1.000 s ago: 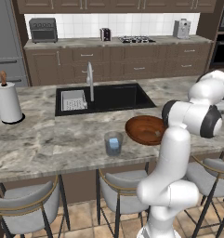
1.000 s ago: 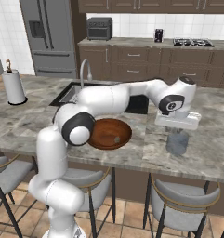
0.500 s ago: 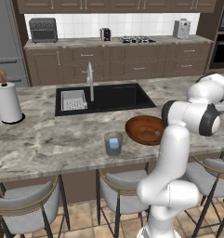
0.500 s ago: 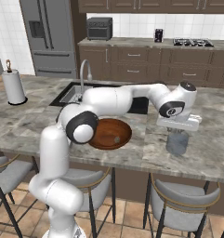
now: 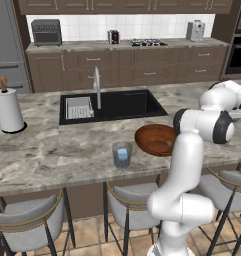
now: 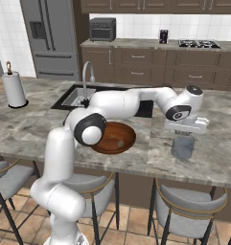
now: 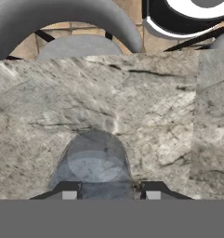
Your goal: There are four ice cubes in the ice bowl. Place two ice cubes in each glass of water.
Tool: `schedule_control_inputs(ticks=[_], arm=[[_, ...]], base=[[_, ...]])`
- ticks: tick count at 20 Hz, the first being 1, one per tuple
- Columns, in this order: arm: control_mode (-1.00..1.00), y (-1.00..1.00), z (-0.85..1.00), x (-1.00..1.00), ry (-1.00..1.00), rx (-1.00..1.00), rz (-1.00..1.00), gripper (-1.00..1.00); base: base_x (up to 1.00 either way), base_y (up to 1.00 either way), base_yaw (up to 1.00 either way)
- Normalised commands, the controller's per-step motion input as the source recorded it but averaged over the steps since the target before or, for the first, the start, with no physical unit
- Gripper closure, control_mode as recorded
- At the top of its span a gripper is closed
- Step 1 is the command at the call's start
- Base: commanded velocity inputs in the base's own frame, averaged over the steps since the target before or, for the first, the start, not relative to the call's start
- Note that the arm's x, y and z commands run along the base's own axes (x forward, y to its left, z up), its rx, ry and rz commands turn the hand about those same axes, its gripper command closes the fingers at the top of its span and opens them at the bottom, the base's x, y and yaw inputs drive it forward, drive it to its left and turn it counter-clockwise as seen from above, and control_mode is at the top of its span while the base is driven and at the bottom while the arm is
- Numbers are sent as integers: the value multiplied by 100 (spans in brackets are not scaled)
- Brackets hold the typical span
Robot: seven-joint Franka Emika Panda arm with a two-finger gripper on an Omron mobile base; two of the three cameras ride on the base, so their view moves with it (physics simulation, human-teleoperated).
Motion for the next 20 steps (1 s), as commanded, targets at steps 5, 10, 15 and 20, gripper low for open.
schedule_control_inputs(ticks=[5, 10, 15, 20], arm=[[-100, 1, -10, 27, 0, -3, -11, 100], [-100, 7, -13, 27, 0, -5, -11, 100], [-100, 11, -8, 31, 0, -3, -10, 100], [-100, 12, -7, 32, 0, -3, -9, 100]], base=[[0, 0, 0], [0, 0, 0], [0, 0, 0], [0, 0, 0]])
